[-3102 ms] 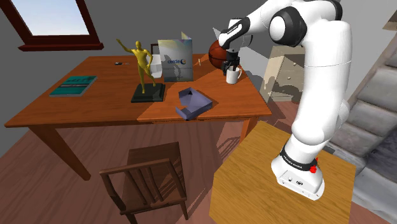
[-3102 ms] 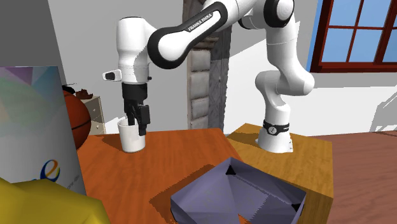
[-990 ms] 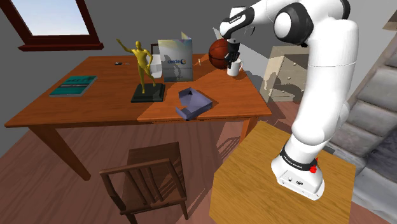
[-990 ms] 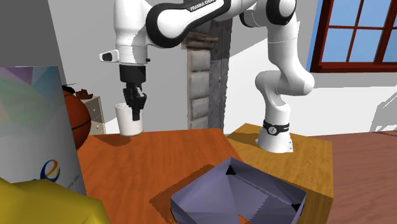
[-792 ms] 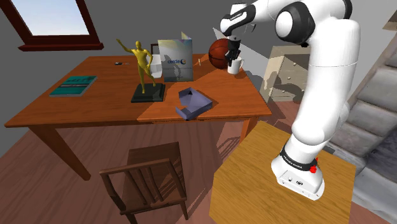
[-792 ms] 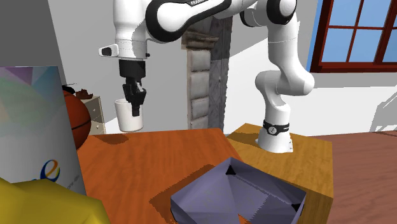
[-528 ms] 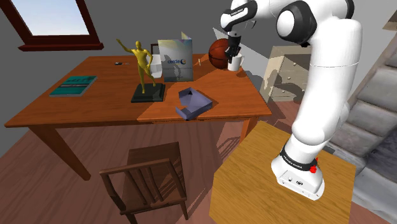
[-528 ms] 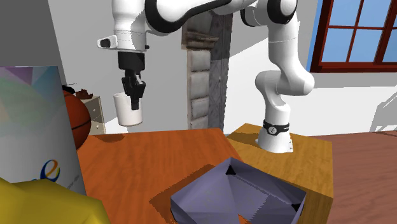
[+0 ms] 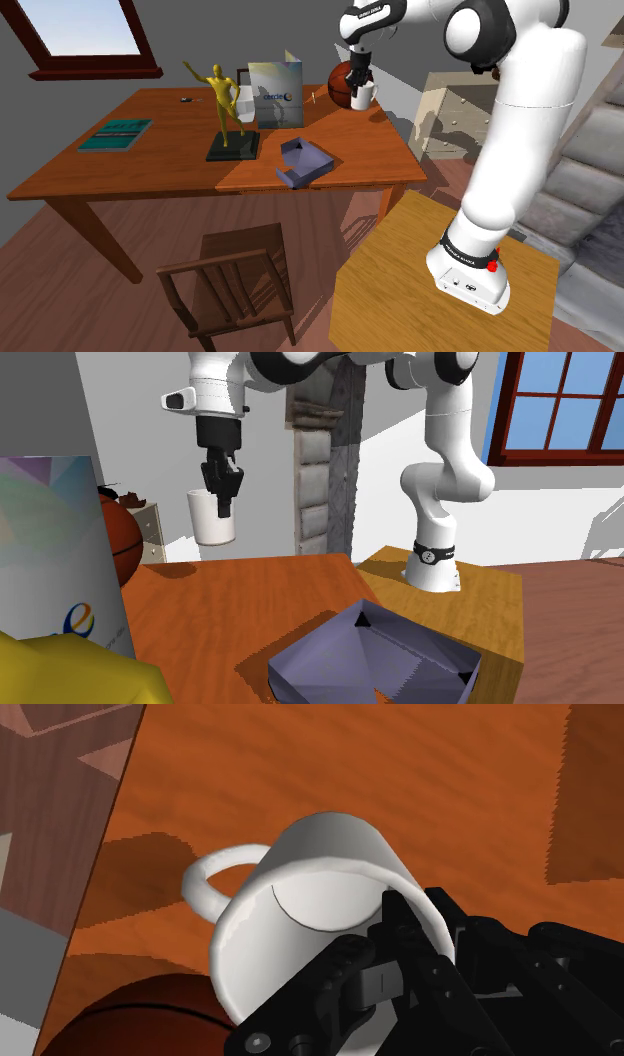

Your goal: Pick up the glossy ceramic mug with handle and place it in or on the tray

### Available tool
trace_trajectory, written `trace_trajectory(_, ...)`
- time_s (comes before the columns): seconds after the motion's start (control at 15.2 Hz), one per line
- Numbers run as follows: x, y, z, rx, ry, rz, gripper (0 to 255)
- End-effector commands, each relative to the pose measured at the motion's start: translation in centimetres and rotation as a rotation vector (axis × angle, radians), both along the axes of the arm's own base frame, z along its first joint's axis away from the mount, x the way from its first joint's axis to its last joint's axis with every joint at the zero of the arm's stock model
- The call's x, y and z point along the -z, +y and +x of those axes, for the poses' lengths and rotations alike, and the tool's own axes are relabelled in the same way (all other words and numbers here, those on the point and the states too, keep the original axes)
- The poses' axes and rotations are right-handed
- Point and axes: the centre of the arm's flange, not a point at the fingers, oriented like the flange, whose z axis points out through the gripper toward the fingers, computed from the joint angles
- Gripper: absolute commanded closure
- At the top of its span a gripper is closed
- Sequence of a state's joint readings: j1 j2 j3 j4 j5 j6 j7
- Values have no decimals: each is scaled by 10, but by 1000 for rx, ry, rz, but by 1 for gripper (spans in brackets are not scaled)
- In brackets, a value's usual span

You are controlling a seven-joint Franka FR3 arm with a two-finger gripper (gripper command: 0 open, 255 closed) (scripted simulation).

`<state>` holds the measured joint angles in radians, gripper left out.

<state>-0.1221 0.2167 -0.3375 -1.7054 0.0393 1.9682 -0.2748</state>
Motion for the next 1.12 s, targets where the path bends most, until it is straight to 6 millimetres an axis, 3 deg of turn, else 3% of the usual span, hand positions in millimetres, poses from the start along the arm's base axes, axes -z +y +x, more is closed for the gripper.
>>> trace_trajectory(0.0, -2, 26, -2, 1, 0, 0, 255)
trace_trajectory(1.06, -14, 237, 6, 1, 0, 0, 255)
